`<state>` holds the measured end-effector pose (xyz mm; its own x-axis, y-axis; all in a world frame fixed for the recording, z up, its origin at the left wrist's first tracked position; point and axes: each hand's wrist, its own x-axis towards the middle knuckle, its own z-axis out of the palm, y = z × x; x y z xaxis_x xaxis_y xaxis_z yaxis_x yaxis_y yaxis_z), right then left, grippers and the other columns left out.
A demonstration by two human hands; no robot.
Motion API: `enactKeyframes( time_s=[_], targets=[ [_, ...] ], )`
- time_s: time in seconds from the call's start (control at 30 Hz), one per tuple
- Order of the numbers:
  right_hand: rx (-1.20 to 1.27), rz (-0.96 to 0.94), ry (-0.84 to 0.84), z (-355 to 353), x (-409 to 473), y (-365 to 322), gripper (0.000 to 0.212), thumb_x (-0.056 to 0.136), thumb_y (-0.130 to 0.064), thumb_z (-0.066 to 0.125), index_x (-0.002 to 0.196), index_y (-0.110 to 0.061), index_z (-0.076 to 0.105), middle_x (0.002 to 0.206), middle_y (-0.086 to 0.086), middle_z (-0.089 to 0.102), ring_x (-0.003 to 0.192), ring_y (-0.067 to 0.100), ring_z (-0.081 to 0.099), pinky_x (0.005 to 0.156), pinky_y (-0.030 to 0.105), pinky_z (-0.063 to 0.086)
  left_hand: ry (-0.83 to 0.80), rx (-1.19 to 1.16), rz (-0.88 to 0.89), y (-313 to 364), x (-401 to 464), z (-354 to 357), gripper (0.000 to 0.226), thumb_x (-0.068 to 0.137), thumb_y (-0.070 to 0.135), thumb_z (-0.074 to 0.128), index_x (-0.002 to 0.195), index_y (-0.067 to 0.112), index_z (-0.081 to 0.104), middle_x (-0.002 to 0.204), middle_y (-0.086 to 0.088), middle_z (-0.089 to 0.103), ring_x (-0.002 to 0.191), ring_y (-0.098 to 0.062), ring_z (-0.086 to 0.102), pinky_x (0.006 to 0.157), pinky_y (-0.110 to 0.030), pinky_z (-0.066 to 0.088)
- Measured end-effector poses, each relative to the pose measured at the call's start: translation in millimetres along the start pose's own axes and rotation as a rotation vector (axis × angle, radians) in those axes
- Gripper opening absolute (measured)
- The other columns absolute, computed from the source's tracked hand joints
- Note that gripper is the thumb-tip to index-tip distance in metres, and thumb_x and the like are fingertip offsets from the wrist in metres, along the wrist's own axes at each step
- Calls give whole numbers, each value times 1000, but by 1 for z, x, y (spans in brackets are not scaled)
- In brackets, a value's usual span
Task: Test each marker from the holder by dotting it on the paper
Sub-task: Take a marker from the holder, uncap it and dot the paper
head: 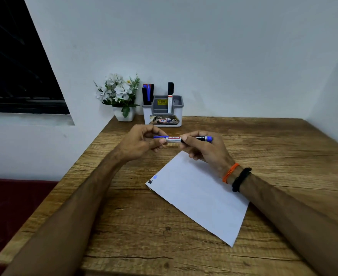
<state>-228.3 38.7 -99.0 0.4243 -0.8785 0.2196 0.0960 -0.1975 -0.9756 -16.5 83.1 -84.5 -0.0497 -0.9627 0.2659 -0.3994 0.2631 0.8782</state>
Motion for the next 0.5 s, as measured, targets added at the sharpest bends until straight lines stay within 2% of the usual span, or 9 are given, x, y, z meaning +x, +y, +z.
enactKeyframes(
  time_s=[0.17,0.3,0.43,0.5],
  targets=[
    [-169,-158,-40,-3,4,11,15,89,-8,71,100,0,74,70,6,70,46,8,49,45,17,40,93,-41,-16,1,0,0,12,89,2,61,98,1,69,69,2,72,58,-5,62,54,-16,52],
    [-392,-344,-73,0,6,14,9,90,-7,69,97,-1,71,72,-5,67,57,-1,58,58,9,41,107,-46,-55,-2,0,1,14,89,3,61,100,-1,69,67,0,71,54,-6,62,51,-17,53],
    [-547,-482,-61,1,8,19,9,87,-15,68,95,-11,69,79,-13,67,69,9,64,63,26,50,97,-44,-95,-2,0,0,10,88,4,62,95,4,70,63,1,72,54,-7,63,53,-18,55],
    [-598,-532,-62,-1,8,21,11,87,-17,67,95,-11,68,81,-16,65,70,8,61,63,24,48,97,-39,-102,-3,0,0,13,88,3,62,98,-1,69,60,2,71,53,-6,64,53,-17,55]
  ],
)
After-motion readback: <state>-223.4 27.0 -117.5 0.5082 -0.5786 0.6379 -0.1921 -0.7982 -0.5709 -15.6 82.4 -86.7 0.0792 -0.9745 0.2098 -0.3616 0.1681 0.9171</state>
